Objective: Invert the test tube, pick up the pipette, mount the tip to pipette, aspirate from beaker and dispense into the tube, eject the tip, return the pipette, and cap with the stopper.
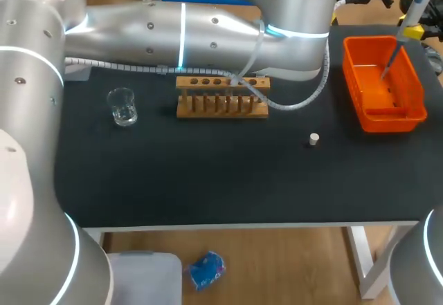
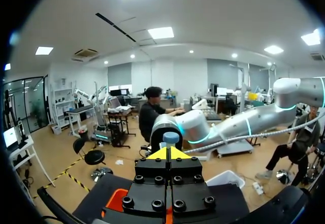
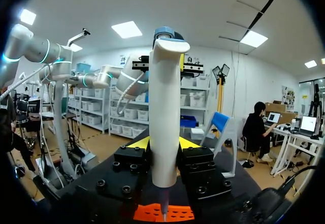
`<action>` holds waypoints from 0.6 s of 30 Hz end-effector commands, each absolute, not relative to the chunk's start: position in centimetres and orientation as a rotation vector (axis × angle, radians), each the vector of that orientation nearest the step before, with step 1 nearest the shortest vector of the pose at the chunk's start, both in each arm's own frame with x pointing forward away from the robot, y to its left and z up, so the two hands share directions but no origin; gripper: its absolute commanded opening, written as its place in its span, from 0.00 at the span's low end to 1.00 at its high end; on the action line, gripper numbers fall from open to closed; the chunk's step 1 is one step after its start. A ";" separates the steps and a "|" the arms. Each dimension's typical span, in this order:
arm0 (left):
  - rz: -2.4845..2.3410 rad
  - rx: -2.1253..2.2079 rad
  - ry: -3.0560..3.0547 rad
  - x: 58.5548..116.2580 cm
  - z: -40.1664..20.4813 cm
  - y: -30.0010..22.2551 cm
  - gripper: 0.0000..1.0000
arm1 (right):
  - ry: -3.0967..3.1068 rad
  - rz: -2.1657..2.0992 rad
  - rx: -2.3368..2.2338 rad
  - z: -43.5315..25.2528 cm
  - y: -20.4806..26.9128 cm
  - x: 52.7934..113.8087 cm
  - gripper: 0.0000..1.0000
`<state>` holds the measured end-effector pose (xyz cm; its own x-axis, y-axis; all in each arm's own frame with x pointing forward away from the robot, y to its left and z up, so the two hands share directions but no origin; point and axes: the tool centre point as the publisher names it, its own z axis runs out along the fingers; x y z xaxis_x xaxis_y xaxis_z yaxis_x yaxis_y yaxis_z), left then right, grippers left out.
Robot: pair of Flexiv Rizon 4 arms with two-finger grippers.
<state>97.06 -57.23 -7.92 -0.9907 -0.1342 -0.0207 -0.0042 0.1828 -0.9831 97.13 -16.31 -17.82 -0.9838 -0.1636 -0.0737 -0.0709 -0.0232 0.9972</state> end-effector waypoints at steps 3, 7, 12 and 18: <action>-2.118 -0.136 2.154 96.9 -8.6 -57.8 0.00 | -2.140 -2.180 0.272 -17.8 -16.6 97.6 0.00; -2.111 -0.140 2.156 96.8 -8.9 -57.8 0.00 | -2.140 -2.180 0.272 -17.8 -16.6 97.6 0.00; -2.111 -0.161 2.171 96.6 -9.5 -57.8 0.00 | -2.140 -2.180 0.272 -17.8 -16.6 97.6 0.00; -2.100 -0.176 2.183 96.5 -9.9 -57.8 0.00 | -2.140 -2.180 0.272 -17.8 -16.6 97.6 0.00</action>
<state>96.89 -57.34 -8.91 -0.9902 -0.1398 0.0044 -0.0325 0.1993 -0.9794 97.04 -16.38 -18.22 -0.9838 -0.1632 -0.0738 -0.0711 -0.0228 0.9972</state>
